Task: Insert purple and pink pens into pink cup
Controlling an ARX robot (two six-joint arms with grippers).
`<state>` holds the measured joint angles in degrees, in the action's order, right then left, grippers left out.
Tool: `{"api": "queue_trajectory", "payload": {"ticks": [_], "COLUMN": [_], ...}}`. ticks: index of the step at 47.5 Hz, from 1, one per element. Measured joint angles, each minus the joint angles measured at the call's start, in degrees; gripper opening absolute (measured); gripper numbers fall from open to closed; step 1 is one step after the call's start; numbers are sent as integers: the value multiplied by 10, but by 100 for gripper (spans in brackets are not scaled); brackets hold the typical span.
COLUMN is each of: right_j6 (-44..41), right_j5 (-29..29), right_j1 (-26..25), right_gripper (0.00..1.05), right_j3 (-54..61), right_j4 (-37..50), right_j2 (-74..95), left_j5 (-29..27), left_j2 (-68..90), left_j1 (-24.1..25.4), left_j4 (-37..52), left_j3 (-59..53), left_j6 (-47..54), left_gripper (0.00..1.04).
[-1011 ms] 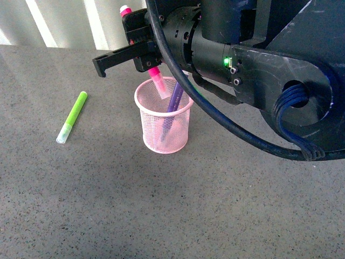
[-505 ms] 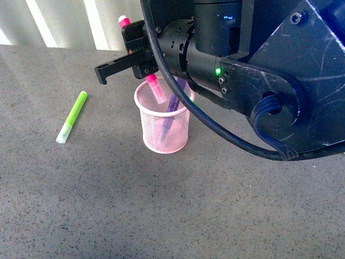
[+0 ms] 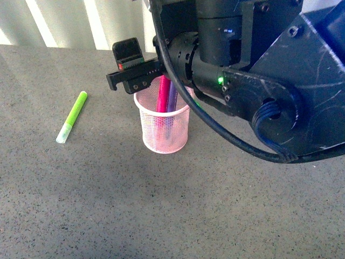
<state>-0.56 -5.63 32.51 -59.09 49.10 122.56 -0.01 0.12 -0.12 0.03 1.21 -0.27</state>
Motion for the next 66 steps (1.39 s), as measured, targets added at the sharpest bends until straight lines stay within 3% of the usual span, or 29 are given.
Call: {"api": "queue_trajectory", "payload": {"ticks": [7,14,20,27,30,34,47,66], "right_j6": [11,43,44,38,22,10,7,5], "right_j5": [38,121,158,161,238,241,161,111], "right_j1": [-5,-40,-92,-102,-100,-125,-210,-266], "right_gripper": [99,98,98,98,86,67,5,3], "right_j3": [14,61,157,181,231,318,465,541], "right_j4": [-40,-174,-293,-303,-172,-41,-28,-93], "right_j2": [-70,-223,-406,-463,-455,-487,-631,-771], "left_j5": [0,0,0,0,0,-2,0,0], "left_j2": [0,0,0,0,0,0,0,0], "left_j1": [0,0,0,0,0,0,0,0], "left_j4": [0,0,0,0,0,0,0,0], "left_j3": [0,0,0,0,0,0,0,0], "left_j6": [0,0,0,0,0,0,0,0], "left_gripper": [98,98,98,98,98,98,98,98]}}
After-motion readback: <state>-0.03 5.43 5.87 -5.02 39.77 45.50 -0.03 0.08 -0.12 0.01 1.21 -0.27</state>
